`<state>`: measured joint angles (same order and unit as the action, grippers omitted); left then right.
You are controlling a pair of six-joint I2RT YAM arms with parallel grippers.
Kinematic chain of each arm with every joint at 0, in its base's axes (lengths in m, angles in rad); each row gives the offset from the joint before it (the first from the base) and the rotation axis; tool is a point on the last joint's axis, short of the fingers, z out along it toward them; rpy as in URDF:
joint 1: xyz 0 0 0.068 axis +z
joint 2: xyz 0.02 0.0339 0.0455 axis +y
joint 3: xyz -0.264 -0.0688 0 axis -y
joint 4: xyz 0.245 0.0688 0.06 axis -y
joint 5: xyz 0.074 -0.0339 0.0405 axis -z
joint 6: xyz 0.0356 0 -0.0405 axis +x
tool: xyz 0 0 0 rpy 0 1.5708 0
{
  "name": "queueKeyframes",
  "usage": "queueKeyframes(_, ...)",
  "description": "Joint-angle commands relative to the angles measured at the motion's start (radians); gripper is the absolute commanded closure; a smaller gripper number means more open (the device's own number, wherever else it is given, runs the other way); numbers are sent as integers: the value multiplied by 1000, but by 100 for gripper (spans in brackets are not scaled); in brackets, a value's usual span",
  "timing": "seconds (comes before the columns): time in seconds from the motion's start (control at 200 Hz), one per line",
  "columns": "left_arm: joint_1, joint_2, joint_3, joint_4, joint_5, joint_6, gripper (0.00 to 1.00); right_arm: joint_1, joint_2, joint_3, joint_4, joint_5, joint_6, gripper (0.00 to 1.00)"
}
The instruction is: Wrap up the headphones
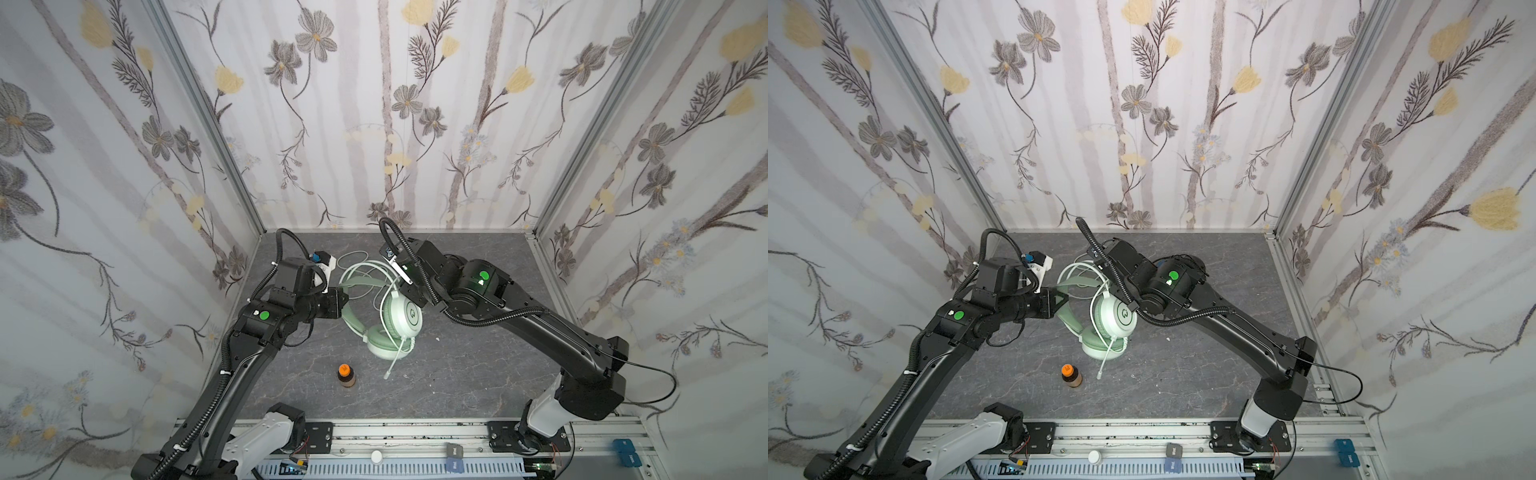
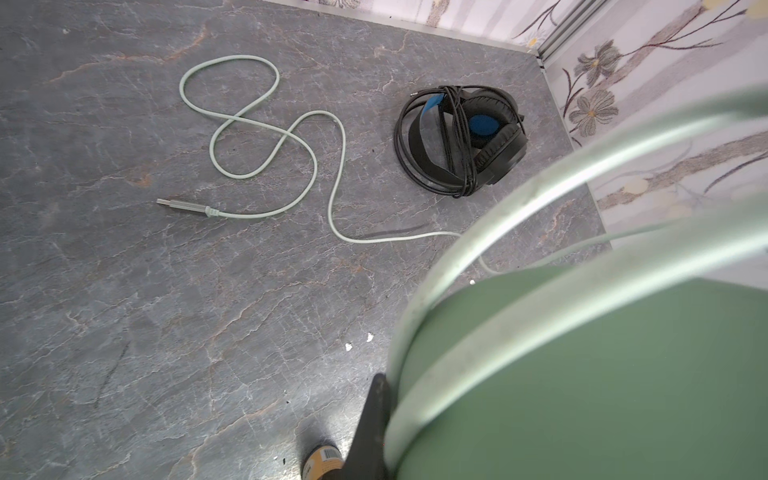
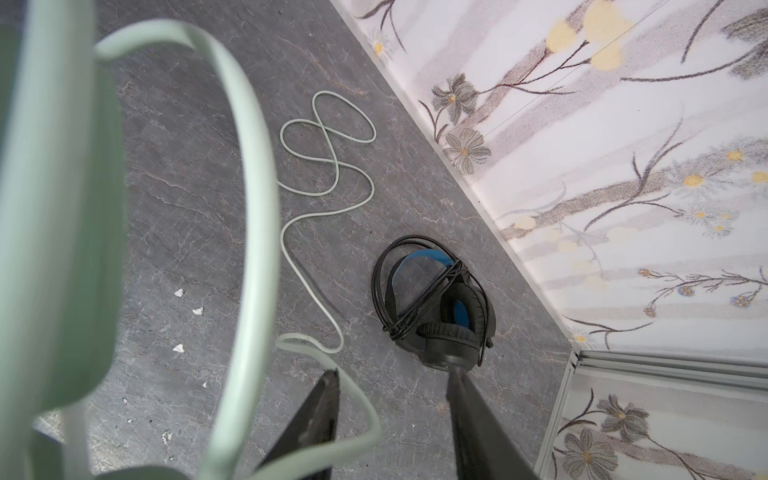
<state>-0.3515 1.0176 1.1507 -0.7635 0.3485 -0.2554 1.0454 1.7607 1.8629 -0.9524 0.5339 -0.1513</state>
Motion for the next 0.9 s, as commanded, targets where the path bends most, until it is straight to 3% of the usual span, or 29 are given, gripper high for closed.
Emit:
queueKeyframes(0.0, 0, -10, 17, 85, 90, -61, 100, -16, -62, -83, 144, -63, -10, 48)
queueKeyframes(0.27, 1, -38, 26, 137, 191, -141, 100, -109, -290, -349, 422, -288, -14, 35)
queueKeyframes(0.594, 0, -67, 60, 163, 268, -234, 100, -170, -471, -624, 701, -478, -56, 28)
queueKeyframes(0.899, 2, -64, 197, 78, 297, -250, 100, -185, -490, -762, 911, -656, 16, 27)
